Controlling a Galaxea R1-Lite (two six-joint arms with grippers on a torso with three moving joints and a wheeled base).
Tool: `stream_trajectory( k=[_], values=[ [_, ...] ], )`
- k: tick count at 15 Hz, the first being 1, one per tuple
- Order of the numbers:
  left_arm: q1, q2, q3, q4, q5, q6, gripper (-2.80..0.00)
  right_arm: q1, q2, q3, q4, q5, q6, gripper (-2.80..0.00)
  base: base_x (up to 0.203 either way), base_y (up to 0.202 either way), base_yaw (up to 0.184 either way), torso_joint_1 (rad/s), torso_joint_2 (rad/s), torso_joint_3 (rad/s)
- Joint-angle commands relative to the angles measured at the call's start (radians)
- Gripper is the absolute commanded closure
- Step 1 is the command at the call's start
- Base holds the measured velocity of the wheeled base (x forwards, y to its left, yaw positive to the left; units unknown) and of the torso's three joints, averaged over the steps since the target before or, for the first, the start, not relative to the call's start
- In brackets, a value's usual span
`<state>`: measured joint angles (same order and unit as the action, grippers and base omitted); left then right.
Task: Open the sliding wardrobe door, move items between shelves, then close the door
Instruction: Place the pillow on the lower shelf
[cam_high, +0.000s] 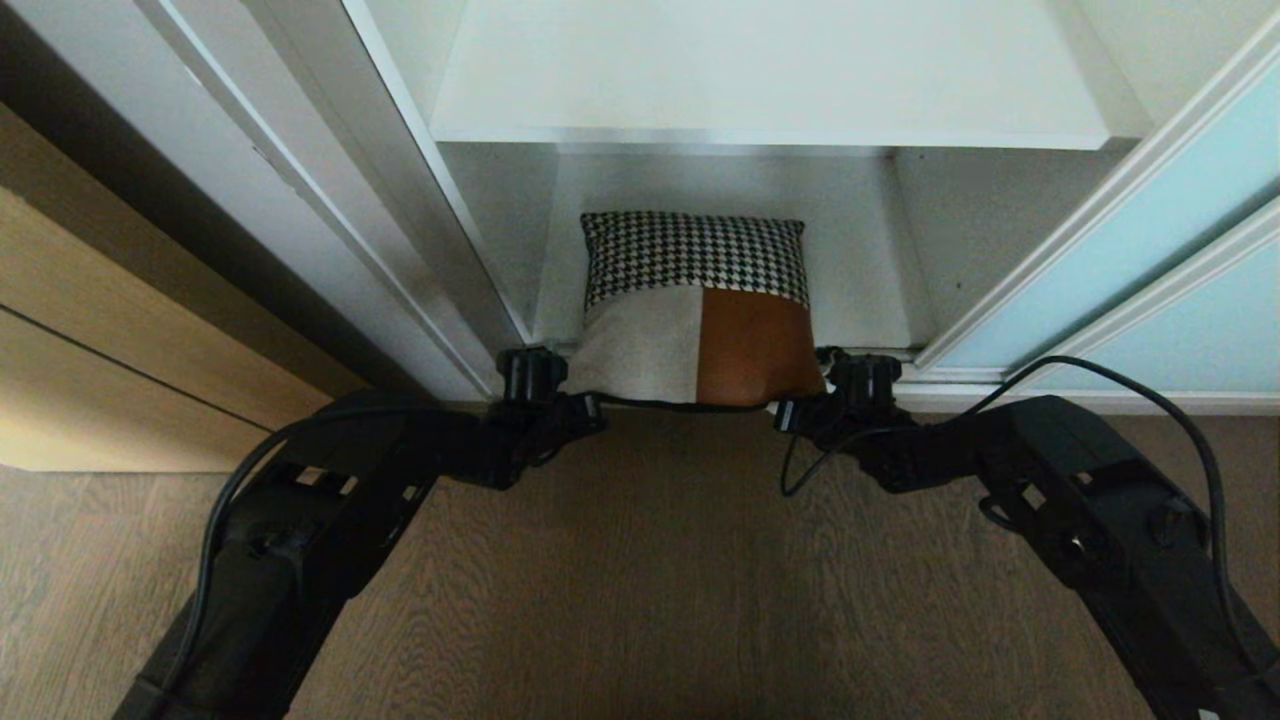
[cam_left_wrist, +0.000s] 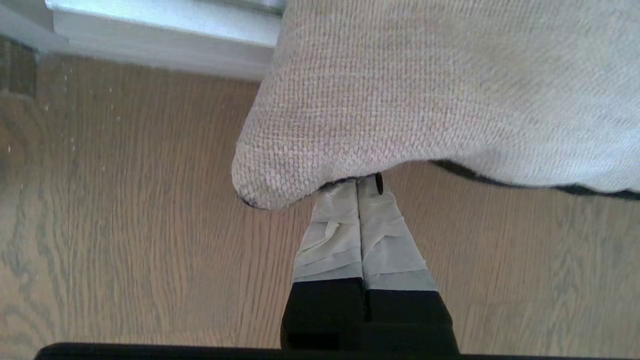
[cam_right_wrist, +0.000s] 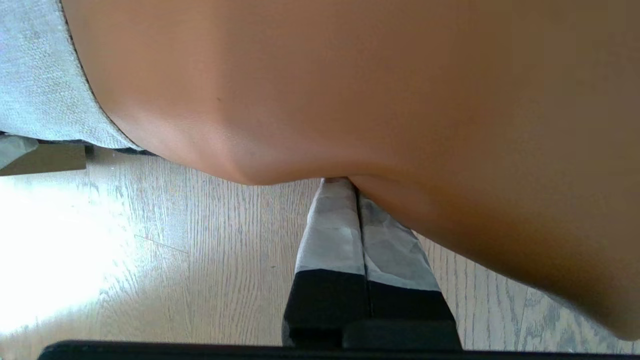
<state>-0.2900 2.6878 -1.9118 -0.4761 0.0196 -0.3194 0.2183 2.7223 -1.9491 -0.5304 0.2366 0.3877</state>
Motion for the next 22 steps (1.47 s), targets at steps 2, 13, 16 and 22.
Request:
stream_trajectory(
  k=[2,13,16,22],
  values=[
    [0.0,0.009,0.007,-0.03,0.002,0.0,0.0,0.0,-0.003,0.001,-0.003,0.001,0.002,0.0,0.0,0.0,0.0,0.0,0.0,0.0],
    [-0.001,0.037,-0.009,-0.042,0.002,0.008,0.0,0.001,-0.012,-0.001,-0.003,0.012,0.002,0.0,0.055,-0.043,0.001,0.001,0.0,0.0],
    [-0.001,0.035,-0.01,-0.047,0.0,0.005,0.0,0.001,-0.01,-0.001,-0.003,0.012,0.002,0.0,0.179,-0.181,0.002,0.004,0.0,0.003],
    [0.0,0.04,-0.012,-0.049,-0.007,0.002,0.0,0.012,-0.003,0.001,-0.006,0.007,0.002,0.0,0.004,-0.007,-0.002,0.001,0.0,0.0]
  ],
)
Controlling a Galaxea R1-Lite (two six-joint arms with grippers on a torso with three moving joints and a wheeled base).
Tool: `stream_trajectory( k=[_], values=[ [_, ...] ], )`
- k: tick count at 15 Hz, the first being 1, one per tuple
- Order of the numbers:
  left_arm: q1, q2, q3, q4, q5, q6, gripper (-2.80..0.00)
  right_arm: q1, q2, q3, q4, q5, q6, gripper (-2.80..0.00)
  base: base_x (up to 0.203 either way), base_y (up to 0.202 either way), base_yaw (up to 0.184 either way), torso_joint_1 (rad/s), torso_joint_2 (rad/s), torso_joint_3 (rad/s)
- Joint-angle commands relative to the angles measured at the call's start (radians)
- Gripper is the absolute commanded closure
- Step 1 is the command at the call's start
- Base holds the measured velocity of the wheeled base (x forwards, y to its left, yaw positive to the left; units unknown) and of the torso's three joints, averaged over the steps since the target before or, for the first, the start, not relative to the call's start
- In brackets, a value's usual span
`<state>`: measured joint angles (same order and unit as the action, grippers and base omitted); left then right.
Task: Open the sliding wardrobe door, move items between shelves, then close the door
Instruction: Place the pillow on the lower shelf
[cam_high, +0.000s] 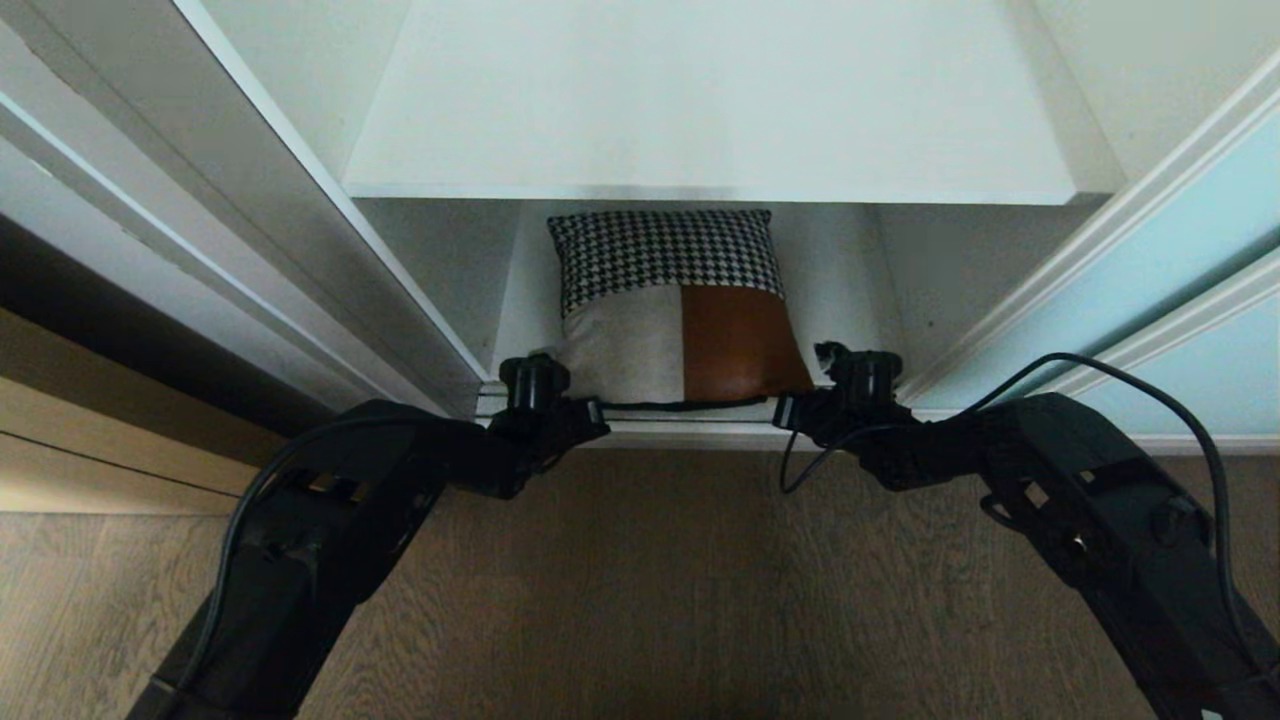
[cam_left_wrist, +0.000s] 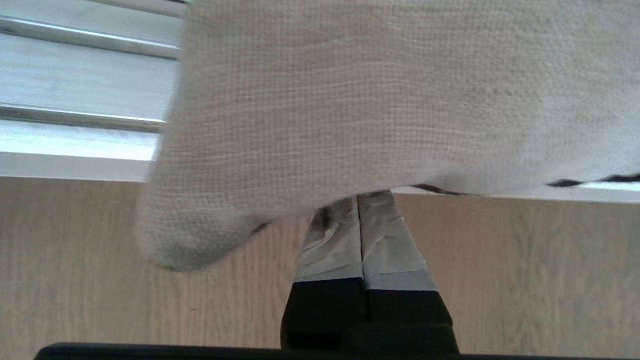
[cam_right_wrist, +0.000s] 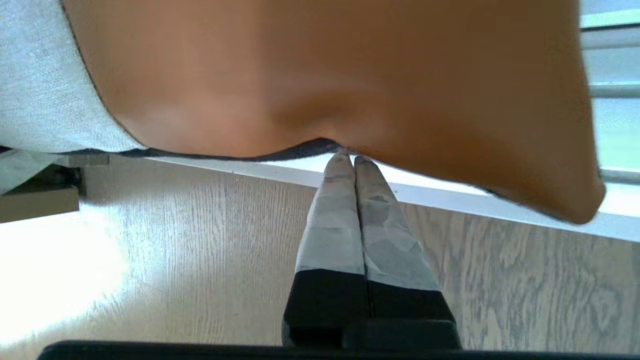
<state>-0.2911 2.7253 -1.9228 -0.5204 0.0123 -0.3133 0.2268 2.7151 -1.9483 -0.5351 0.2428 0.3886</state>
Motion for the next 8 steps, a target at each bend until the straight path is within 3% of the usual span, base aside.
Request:
stream_trajectory(
  k=[1,8],
  values=[
    [0.001,0.002,-0.001,-0.006,0.0,-0.006,0.0,0.004,-0.001,0.0,0.001,0.002,0.001,0.0,0.0,0.0,0.0,0.0,0.0,0.0],
    [0.001,0.007,0.001,-0.015,-0.003,-0.007,0.0,0.005,0.009,0.0,0.0,0.0,0.003,0.0,0.0,0.0,0.0,0.0,0.0,0.0]
  ],
)
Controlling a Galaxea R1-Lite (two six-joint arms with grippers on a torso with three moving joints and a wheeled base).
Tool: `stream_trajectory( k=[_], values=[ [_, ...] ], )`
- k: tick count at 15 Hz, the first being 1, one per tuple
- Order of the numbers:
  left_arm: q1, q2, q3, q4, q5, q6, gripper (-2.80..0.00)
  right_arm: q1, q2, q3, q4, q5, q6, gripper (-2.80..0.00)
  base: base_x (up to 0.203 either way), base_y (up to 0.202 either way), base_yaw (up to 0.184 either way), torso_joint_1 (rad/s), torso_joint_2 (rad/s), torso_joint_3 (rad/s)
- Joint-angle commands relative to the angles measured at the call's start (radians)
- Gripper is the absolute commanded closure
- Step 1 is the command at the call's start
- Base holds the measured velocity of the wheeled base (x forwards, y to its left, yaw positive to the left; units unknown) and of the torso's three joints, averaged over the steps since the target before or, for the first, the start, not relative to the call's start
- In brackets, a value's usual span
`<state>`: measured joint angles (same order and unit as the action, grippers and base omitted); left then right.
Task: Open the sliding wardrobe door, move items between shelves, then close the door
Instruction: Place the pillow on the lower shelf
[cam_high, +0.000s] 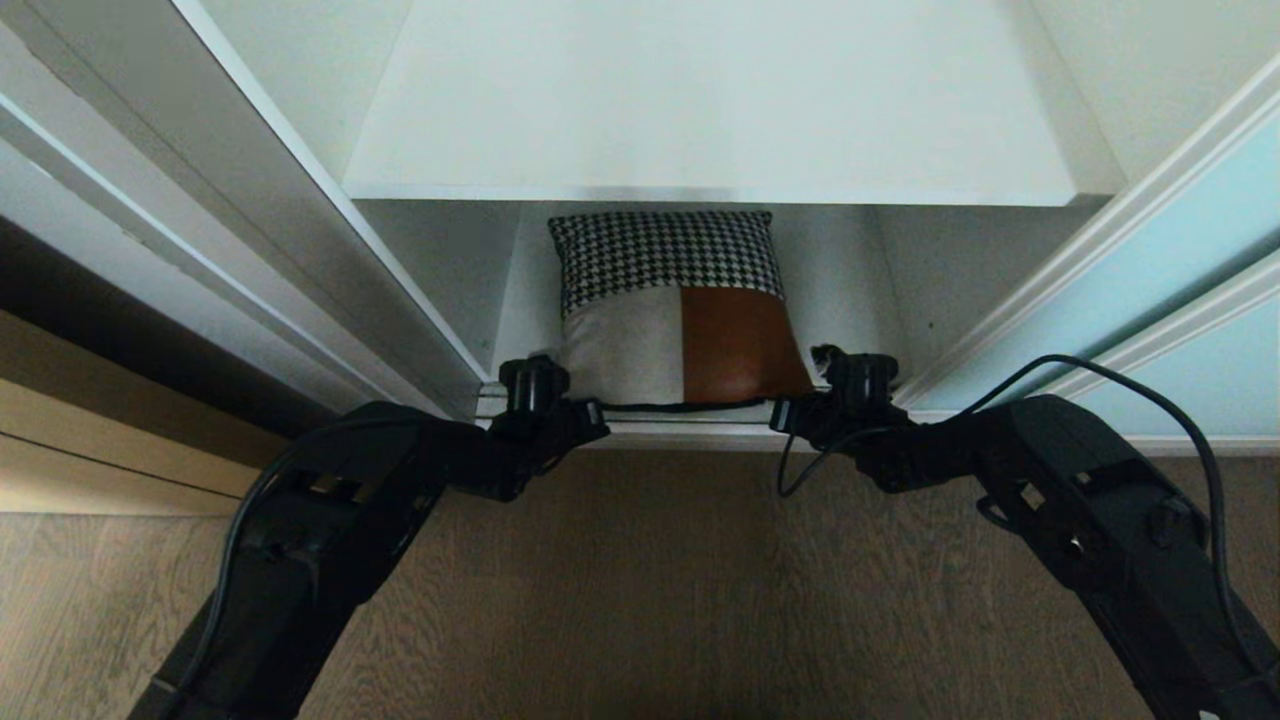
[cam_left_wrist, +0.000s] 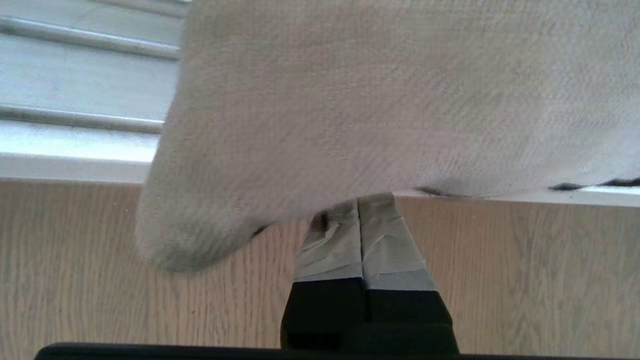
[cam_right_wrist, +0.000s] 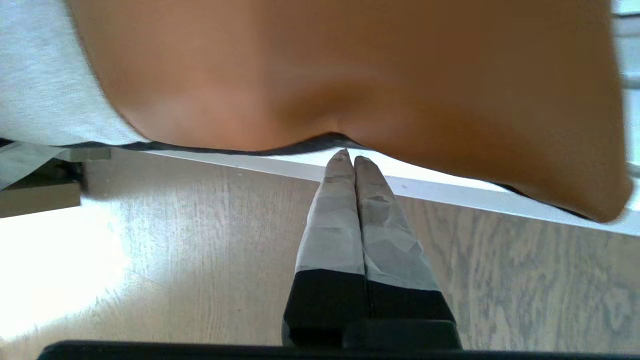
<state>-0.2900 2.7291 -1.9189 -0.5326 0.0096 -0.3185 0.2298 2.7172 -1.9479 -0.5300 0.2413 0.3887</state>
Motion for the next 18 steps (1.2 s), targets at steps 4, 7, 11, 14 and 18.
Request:
stream_trajectory(
  k=[4,7,11,14,18],
  values=[
    [0.0,0.001,-0.003,-0.006,-0.005,-0.002,0.0,0.0,-0.002,0.0,-0.002,0.004,0.001,0.0,0.151,0.0,0.0,0.005,0.0,0.003],
    [0.0,0.004,-0.003,-0.009,-0.006,-0.002,0.0,0.0,0.001,0.0,-0.002,0.004,0.001,0.0,0.174,0.0,0.0,0.001,0.01,0.001],
    [0.0,0.0,-0.005,-0.01,-0.014,-0.006,0.0,0.0,0.009,-0.002,-0.004,0.007,0.001,0.0,0.0,0.0,0.0,0.0,0.0,0.0],
    [0.005,-0.005,-0.009,-0.035,-0.011,-0.03,0.0,0.001,0.007,0.0,-0.013,0.007,0.001,0.0,0.0,0.0,0.0,0.0,0.0,0.0],
    [0.017,0.006,-0.011,-0.084,-0.014,-0.032,0.0,0.001,0.007,-0.002,-0.015,0.015,0.001,0.0,0.0,0.0,0.0,0.0,0.0,0.0]
  ],
)
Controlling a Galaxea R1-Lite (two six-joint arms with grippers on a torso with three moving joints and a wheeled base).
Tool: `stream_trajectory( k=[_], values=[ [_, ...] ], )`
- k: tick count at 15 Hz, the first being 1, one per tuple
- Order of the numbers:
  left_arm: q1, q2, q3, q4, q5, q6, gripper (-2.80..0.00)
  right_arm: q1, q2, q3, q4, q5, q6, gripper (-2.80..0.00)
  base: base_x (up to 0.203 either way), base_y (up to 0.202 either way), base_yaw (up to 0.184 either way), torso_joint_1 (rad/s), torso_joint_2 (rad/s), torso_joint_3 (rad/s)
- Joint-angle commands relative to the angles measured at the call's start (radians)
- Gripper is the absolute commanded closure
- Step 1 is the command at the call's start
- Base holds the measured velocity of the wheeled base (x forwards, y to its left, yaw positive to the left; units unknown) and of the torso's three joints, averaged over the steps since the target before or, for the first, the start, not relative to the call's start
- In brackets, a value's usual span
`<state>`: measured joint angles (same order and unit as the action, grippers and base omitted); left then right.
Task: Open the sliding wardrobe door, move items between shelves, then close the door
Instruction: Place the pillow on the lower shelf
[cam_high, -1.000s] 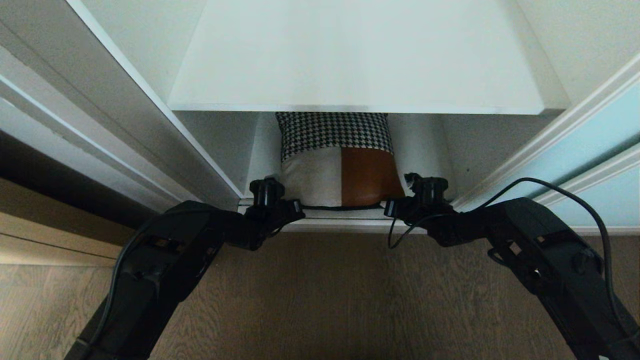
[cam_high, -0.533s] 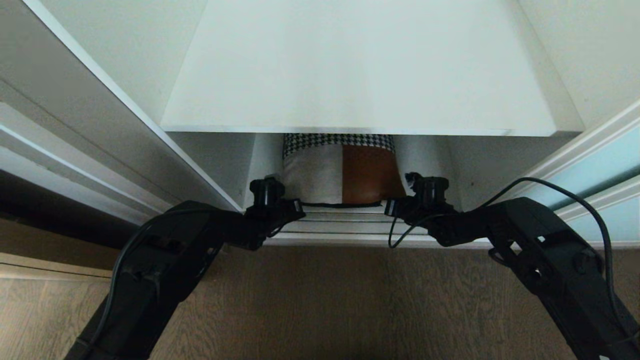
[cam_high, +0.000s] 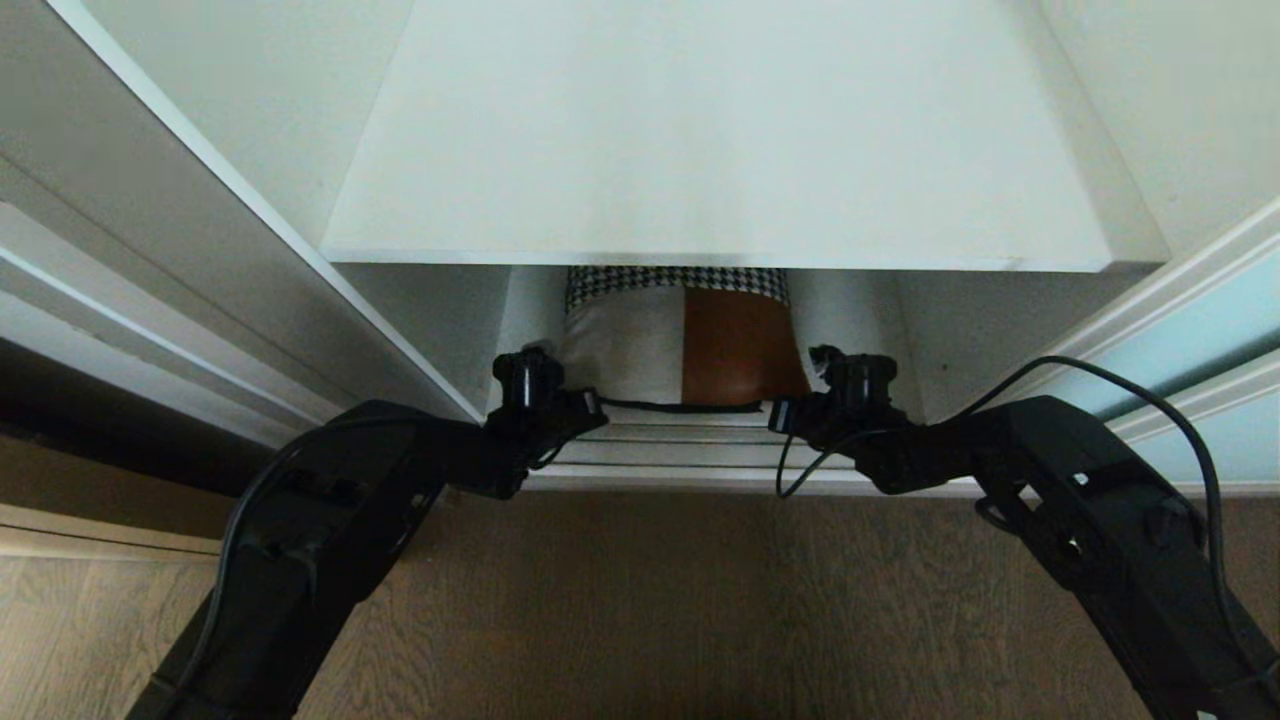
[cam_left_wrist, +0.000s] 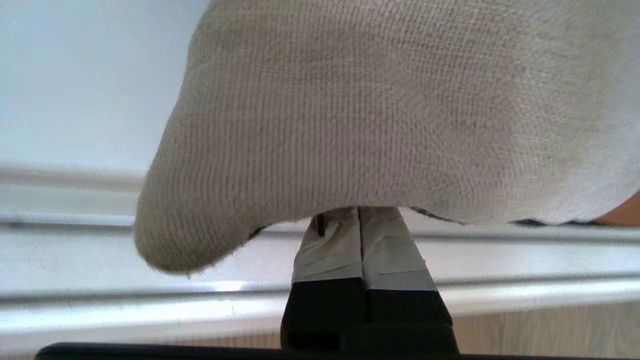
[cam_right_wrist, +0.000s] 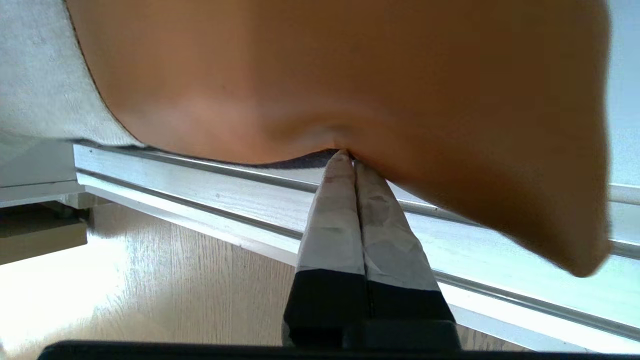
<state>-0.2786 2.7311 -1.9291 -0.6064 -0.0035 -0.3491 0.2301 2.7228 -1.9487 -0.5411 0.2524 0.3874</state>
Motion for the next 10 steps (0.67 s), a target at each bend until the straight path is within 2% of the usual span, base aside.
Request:
stream_trajectory(
  k=[1,3,5,7,10],
  values=[
    [0.004,0.003,-0.001,-0.007,-0.001,-0.002,0.0,0.002,0.001,0.0,-0.002,0.022,0.002,0.0,0.0,0.0,0.0,0.0,0.0,0.0],
    [0.004,-0.016,0.036,0.003,-0.02,-0.002,0.0,0.014,-0.003,0.005,0.008,0.027,0.006,0.0,0.0,0.0,0.0,0.0,0.0,0.0],
    [0.004,-0.085,0.145,0.007,-0.07,-0.002,0.0,0.018,-0.026,0.046,0.008,0.014,0.007,0.0,0.0,0.0,0.0,0.0,0.0,0.0],
    [0.003,-0.195,0.268,0.005,-0.149,-0.006,0.0,0.018,-0.096,0.147,0.0,0.005,0.006,0.0,0.0,0.0,0.0,0.0,0.0,0.0],
    [-0.012,-0.312,0.389,0.0,-0.18,-0.014,0.0,0.021,-0.232,0.36,-0.056,0.005,0.006,0.0,0.0,0.0,0.0,0.0,0.0,0.0]
  ],
)
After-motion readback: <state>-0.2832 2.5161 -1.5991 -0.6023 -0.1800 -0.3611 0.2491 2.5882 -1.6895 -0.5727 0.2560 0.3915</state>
